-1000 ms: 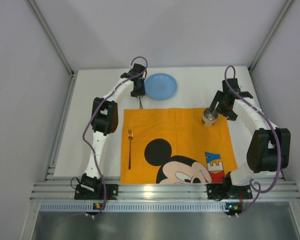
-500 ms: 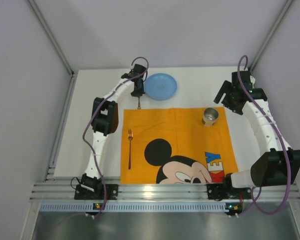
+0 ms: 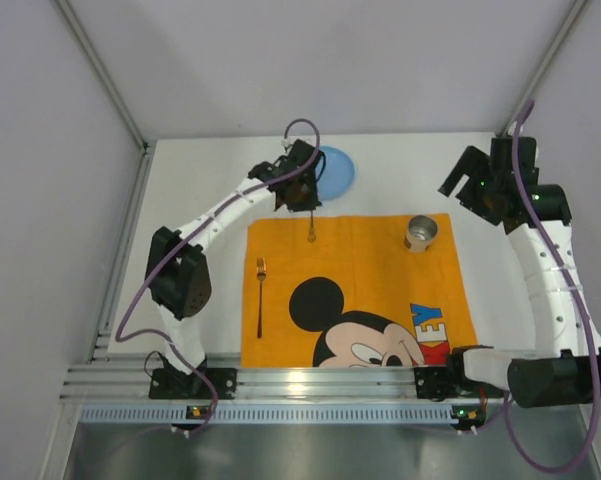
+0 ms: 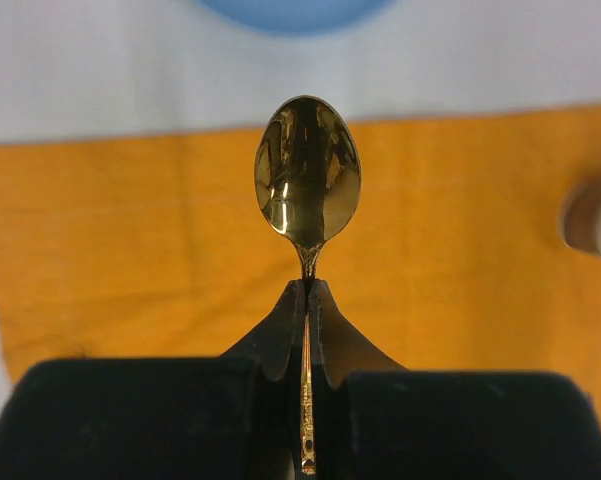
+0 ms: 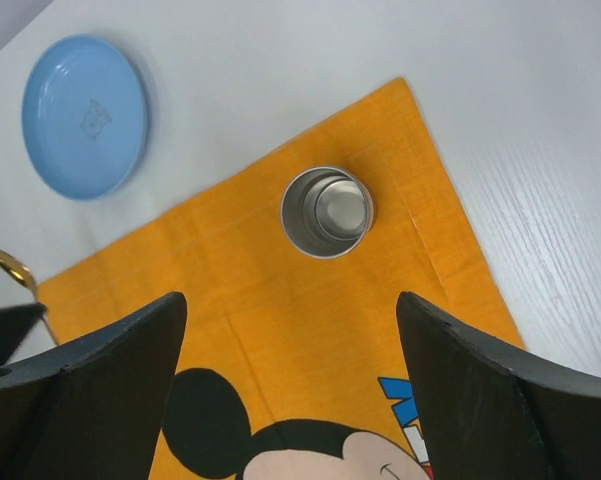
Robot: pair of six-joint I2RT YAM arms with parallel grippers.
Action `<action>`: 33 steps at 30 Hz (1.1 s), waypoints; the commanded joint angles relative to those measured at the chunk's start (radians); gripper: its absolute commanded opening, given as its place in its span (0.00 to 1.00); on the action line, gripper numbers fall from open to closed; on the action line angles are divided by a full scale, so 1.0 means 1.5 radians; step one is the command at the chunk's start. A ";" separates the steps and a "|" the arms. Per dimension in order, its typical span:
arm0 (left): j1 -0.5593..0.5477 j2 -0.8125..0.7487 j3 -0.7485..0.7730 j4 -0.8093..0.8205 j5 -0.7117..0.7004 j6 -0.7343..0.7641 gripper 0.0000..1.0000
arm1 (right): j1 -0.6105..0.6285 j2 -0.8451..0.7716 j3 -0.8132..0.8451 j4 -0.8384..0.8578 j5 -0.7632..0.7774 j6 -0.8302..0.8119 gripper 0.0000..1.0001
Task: Set the dinner table for one person
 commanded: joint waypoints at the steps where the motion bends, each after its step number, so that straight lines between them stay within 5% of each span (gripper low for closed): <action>1: -0.077 -0.080 -0.125 0.076 0.028 -0.125 0.00 | -0.007 -0.056 -0.005 -0.049 -0.013 0.005 0.86; 10: -0.246 -0.057 -0.243 0.227 0.063 -0.341 0.00 | -0.007 -0.149 -0.072 -0.097 -0.016 0.013 0.87; 20: -0.340 0.158 -0.031 0.245 0.099 -0.350 0.00 | -0.007 -0.208 -0.060 -0.172 0.025 -0.005 0.88; 26: -0.345 0.197 0.000 0.234 0.171 -0.385 0.00 | -0.007 -0.230 -0.078 -0.185 0.034 -0.006 0.89; 33: -0.326 0.159 0.038 0.143 0.156 -0.344 0.45 | -0.007 -0.224 -0.092 -0.171 0.042 -0.009 0.90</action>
